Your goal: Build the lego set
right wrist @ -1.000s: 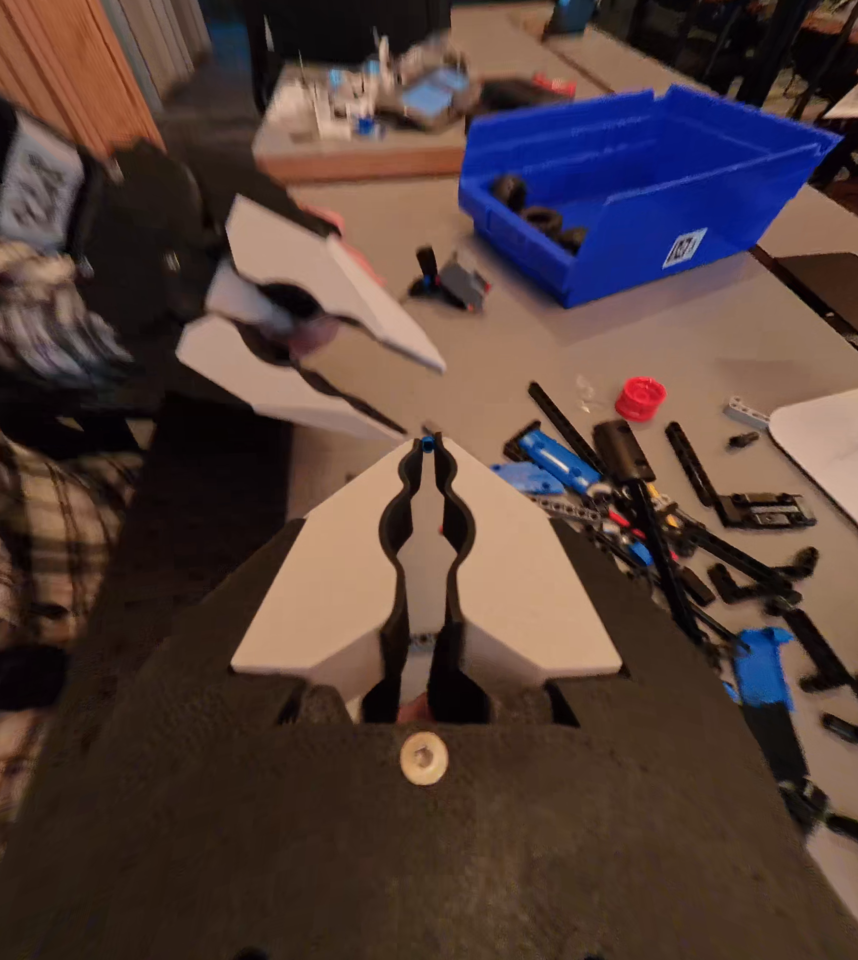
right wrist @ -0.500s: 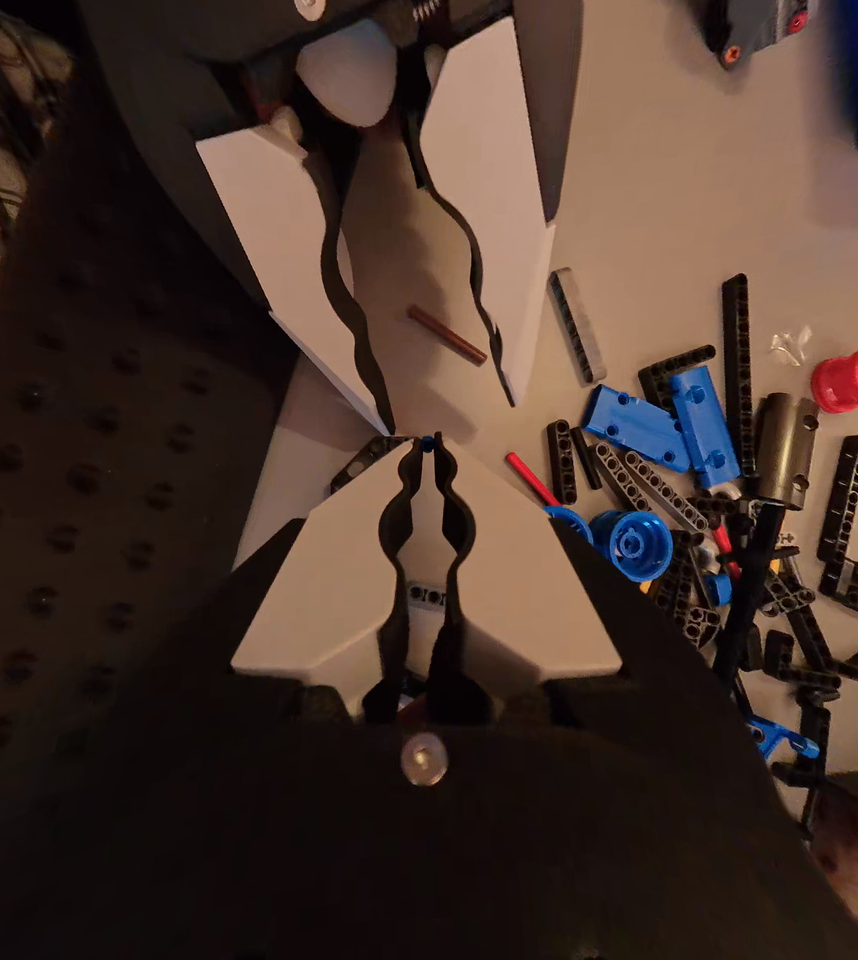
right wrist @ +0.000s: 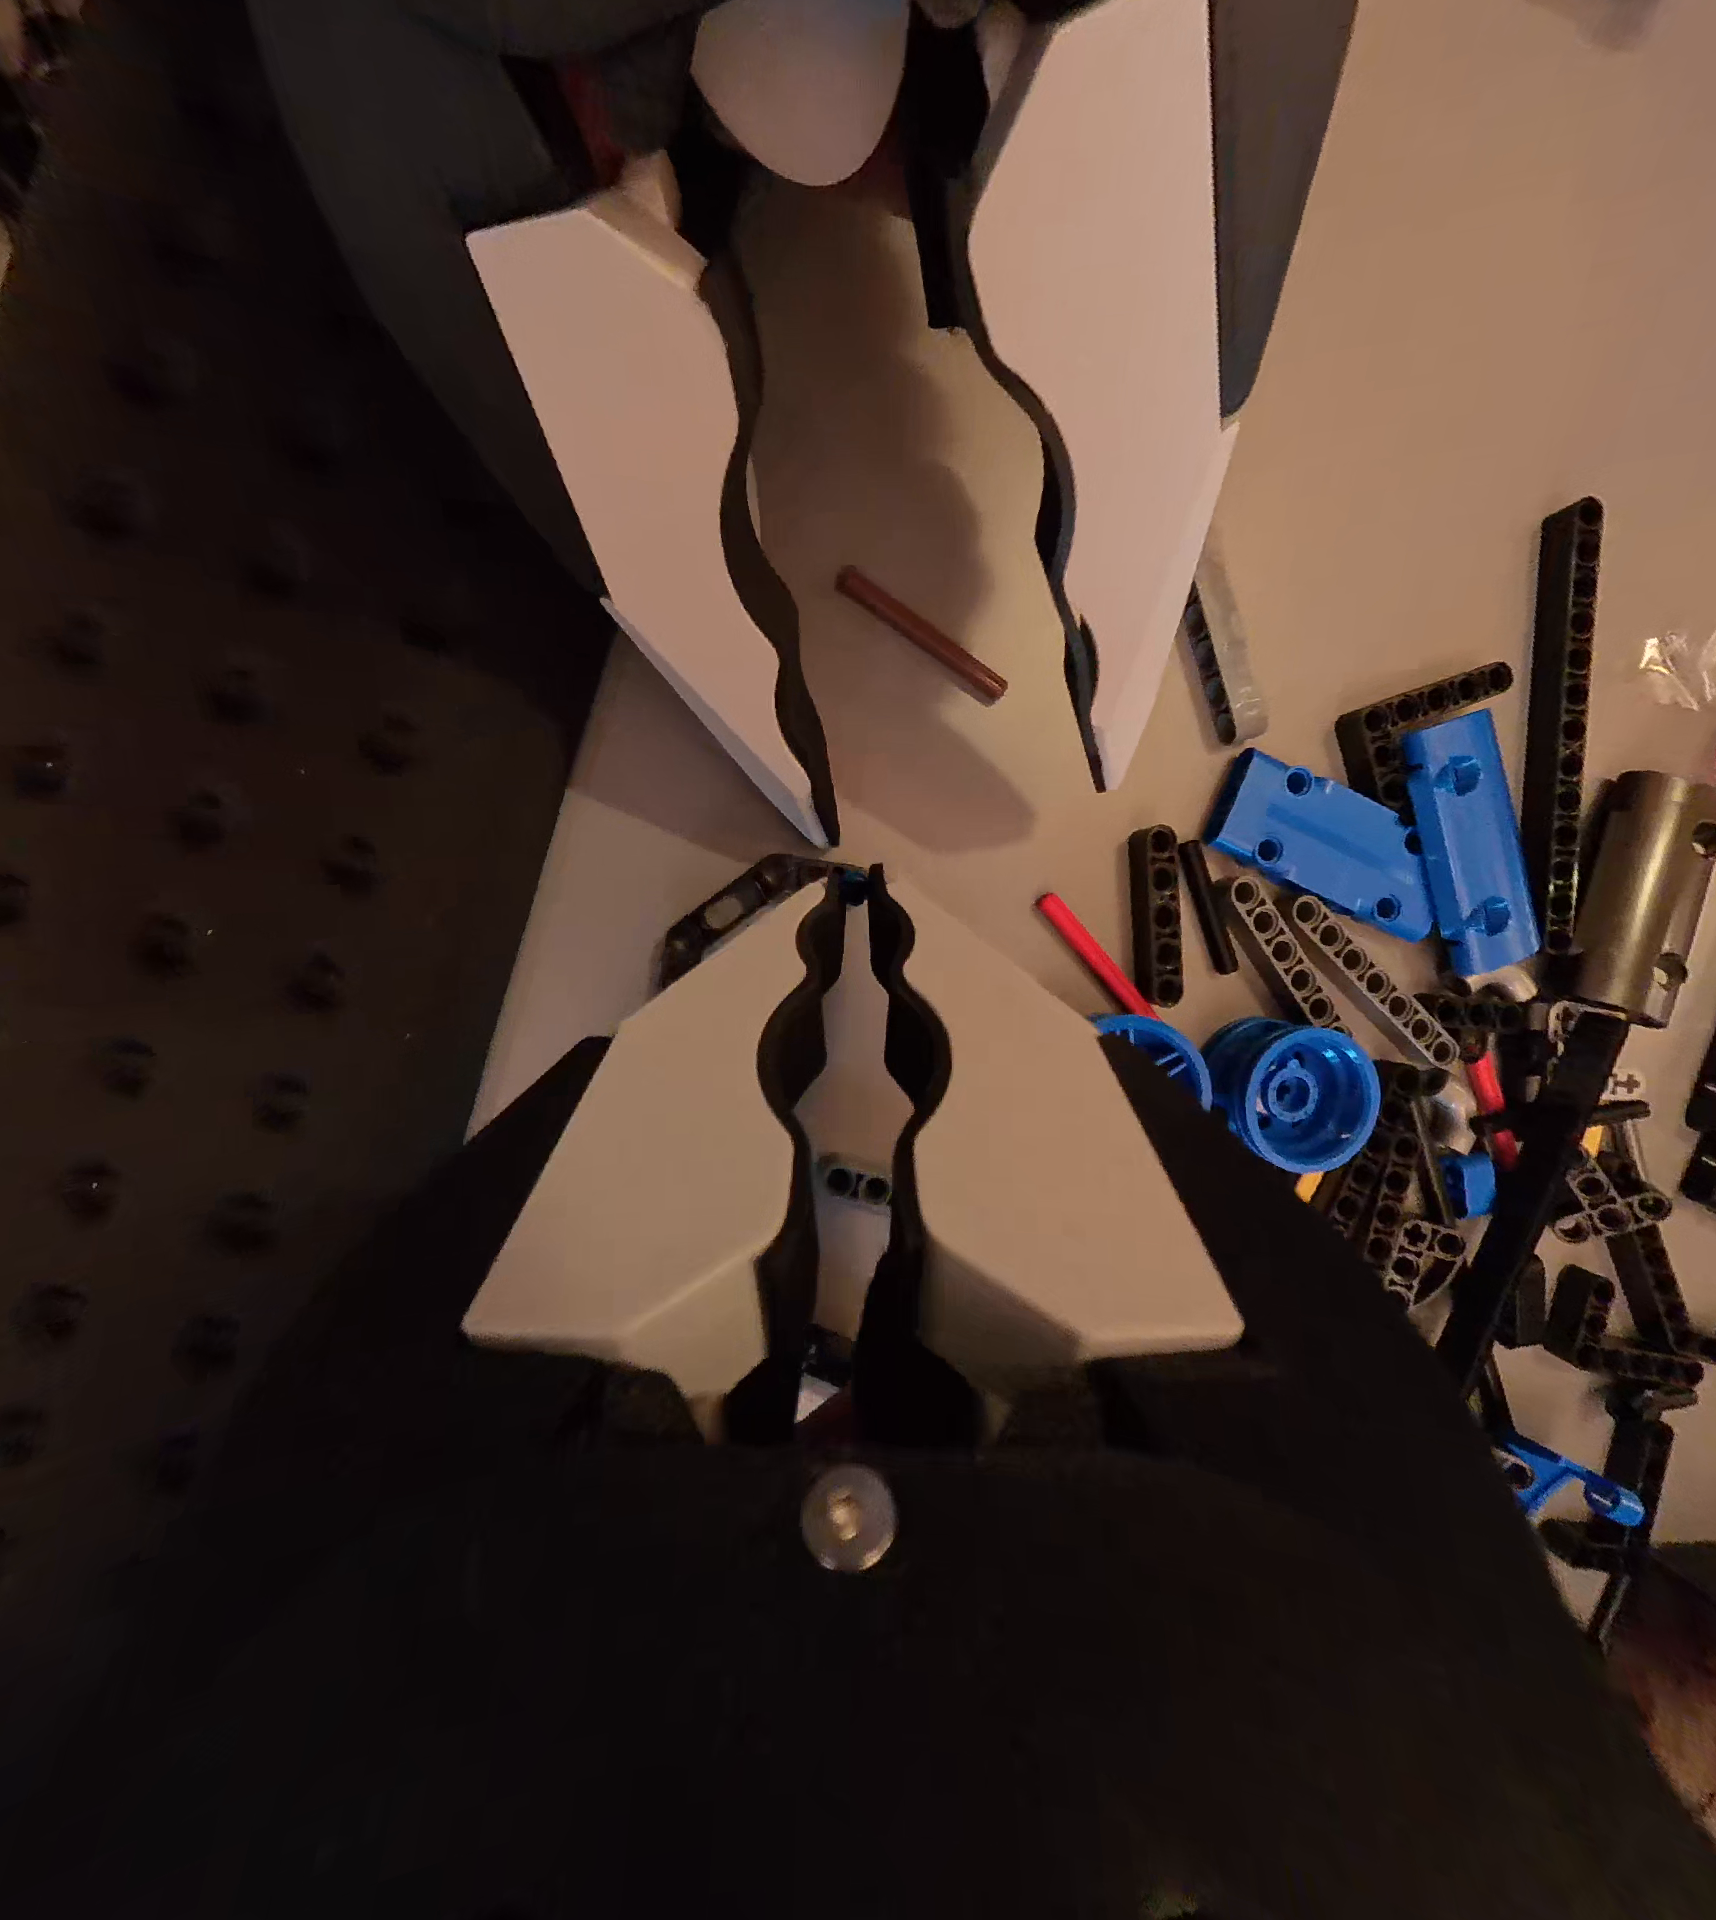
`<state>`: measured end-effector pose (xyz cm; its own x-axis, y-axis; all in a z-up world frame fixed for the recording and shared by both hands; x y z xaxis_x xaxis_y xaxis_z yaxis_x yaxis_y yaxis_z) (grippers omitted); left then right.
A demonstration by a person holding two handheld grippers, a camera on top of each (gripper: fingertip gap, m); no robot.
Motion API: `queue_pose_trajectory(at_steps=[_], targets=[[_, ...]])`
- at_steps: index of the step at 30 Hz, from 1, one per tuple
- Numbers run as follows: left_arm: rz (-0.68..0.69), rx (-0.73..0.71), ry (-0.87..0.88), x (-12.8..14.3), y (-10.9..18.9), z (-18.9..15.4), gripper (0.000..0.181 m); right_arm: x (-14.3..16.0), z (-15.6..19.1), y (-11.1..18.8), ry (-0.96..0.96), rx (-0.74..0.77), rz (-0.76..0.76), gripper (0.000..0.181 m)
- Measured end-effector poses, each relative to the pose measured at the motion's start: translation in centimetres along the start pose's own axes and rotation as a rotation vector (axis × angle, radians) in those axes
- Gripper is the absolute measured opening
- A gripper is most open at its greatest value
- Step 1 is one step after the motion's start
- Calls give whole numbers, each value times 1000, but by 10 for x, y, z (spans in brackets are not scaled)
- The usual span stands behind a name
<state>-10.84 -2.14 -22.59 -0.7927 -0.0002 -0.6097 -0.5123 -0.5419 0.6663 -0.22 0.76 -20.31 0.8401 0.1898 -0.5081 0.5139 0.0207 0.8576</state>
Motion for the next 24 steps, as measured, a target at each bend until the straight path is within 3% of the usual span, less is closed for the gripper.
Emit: queue_pose_trajectory(at_steps=[1, 24], targets=[[-1, 2, 4, 0, 0, 0, 49, 0, 0, 0, -4, 1, 3, 2], [-16, 19, 45, 3, -3, 5, 54, -4, -8, 0, 95, -85, 101, 2]])
Point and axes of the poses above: each gripper's, where its closed fingertips meet, y back along the fingers, x out of its underside, z = x × y across the jaws, the point moved 9 cm from there along y, back along the fingers, and after that the axes turned 8 degrees about -y, right-handed, at the moved point
